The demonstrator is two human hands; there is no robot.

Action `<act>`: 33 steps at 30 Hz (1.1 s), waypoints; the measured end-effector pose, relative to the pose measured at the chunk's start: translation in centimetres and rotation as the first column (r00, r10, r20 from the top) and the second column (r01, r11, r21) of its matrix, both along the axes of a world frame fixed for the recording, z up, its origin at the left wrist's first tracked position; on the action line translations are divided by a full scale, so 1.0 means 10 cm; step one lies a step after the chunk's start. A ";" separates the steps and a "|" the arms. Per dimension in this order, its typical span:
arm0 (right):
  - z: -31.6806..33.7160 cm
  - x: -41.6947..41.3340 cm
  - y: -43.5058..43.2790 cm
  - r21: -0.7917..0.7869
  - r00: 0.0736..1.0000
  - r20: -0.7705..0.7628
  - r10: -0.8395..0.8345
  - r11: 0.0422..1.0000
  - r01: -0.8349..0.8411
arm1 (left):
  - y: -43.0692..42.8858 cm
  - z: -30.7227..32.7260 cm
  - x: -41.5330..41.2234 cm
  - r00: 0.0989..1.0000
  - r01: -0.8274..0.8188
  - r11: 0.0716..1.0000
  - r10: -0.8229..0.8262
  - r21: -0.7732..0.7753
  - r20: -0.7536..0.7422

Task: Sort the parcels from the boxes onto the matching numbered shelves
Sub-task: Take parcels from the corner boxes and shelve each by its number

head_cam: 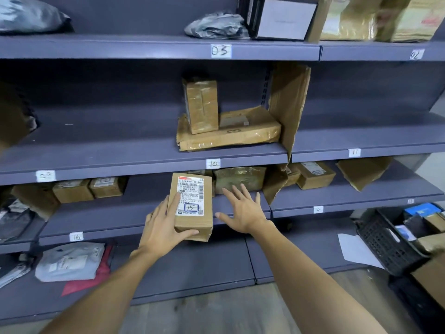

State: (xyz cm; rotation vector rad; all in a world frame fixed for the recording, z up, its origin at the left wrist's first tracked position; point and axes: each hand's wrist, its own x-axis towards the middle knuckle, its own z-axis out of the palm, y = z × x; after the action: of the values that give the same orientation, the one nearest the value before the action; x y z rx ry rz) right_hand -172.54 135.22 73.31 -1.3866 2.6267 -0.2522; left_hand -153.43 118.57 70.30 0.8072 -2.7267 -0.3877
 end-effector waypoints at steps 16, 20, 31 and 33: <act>-0.34 -0.55 -0.49 0.078 0.997 0.075 -0.034 0.997 0.028 | -0.54 -0.23 -0.73 0.998 -0.047 0.998 0.045 0.049 0.036; -0.40 -0.62 -0.64 0.074 0.996 0.054 -0.073 0.995 0.069 | -0.81 -0.31 -0.90 0.999 -0.048 0.999 0.047 0.015 0.015; -0.86 -0.95 -0.84 0.116 0.998 0.053 -0.026 0.993 0.020 | -1.04 -0.49 -1.26 0.983 -0.177 0.984 0.176 0.005 0.046; -0.93 -1.04 -0.90 0.095 0.999 0.033 0.018 0.995 -0.021 | -1.06 -0.52 -1.33 0.979 -0.202 0.979 0.202 0.013 0.015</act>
State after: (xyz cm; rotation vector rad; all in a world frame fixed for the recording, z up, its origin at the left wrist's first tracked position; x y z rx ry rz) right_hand -182.93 126.17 63.98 -1.3645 2.5620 -0.1435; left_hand -166.72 107.99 65.15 1.0827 -2.6235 -0.3595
